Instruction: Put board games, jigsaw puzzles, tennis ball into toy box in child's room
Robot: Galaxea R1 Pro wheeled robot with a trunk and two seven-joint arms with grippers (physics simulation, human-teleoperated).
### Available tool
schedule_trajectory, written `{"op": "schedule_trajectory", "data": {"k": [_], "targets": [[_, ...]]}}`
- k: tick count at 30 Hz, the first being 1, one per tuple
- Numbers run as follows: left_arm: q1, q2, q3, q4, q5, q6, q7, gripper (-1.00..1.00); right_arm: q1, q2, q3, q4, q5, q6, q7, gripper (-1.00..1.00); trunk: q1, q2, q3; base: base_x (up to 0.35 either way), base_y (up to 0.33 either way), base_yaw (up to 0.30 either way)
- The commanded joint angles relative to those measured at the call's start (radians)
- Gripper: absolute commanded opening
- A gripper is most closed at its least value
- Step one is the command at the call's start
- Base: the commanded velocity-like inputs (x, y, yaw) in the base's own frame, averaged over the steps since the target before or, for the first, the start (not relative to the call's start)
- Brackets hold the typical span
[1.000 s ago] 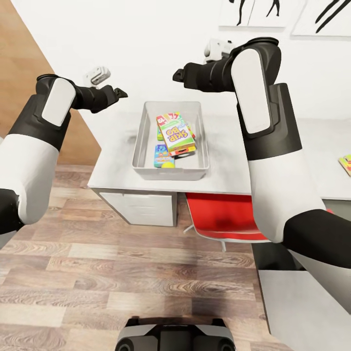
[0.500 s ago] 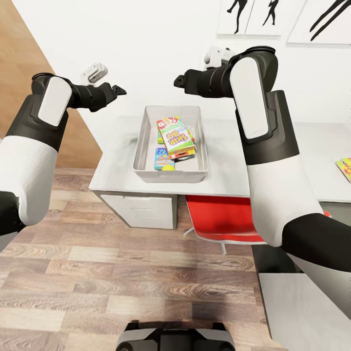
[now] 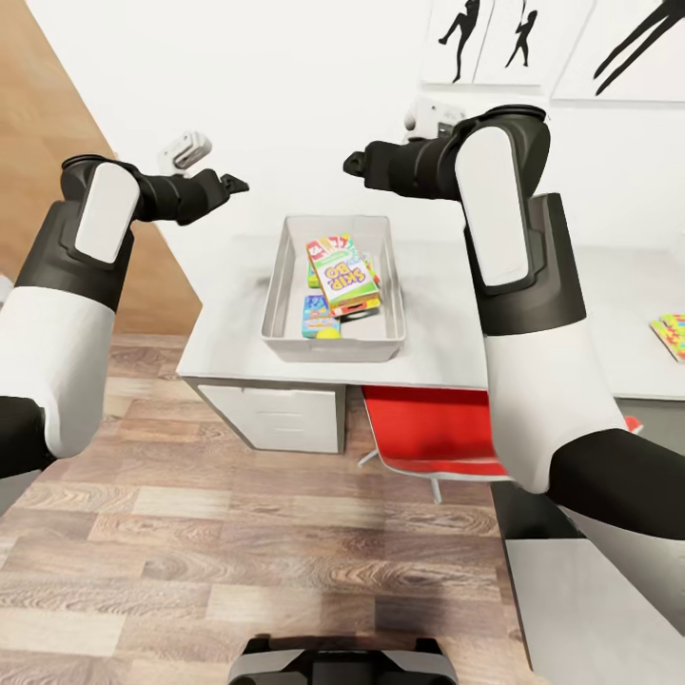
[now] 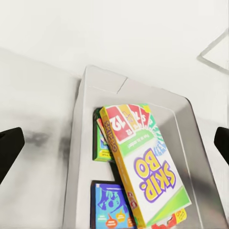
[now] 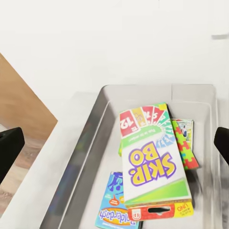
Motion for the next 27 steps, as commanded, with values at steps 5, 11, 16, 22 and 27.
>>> {"op": "schedule_trajectory", "data": {"k": [5,11,16,22,27], "targets": [[0.052,0.001,0.014,-0.07,0.01,0.016,0.009,1.0,0.057,-0.003,-0.003,-0.067,-0.009,0.002,-0.019,1.0,0.001,-0.002,0.006,0.0,0.0,0.0],[0.108,0.0,0.038,-0.135,0.01,0.021,0.01,1.0,0.117,-0.018,-0.005,-0.118,-0.006,0.002,-0.026,1.0,0.001,-0.002,0.016,0.0,0.0,0.0],[0.177,-0.001,0.061,-0.219,0.01,0.024,0.01,1.0,0.179,-0.05,-0.008,-0.174,-0.003,0.002,-0.029,1.0,0.001,-0.002,0.023,0.0,0.0,-0.017],[0.262,-0.003,0.102,-0.33,0.009,0.027,0.011,1.0,0.251,-0.096,-0.017,-0.241,0.0,0.002,-0.032,1.0,0.001,-0.002,0.033,0.0,0.0,-0.054],[0.323,-0.013,0.136,-0.403,0.006,0.027,0.012,1.0,0.282,-0.144,-0.031,-0.264,0.0,0.002,-0.033,1.0,0.001,-0.002,0.04,0.0,0.0,-0.074]]}}
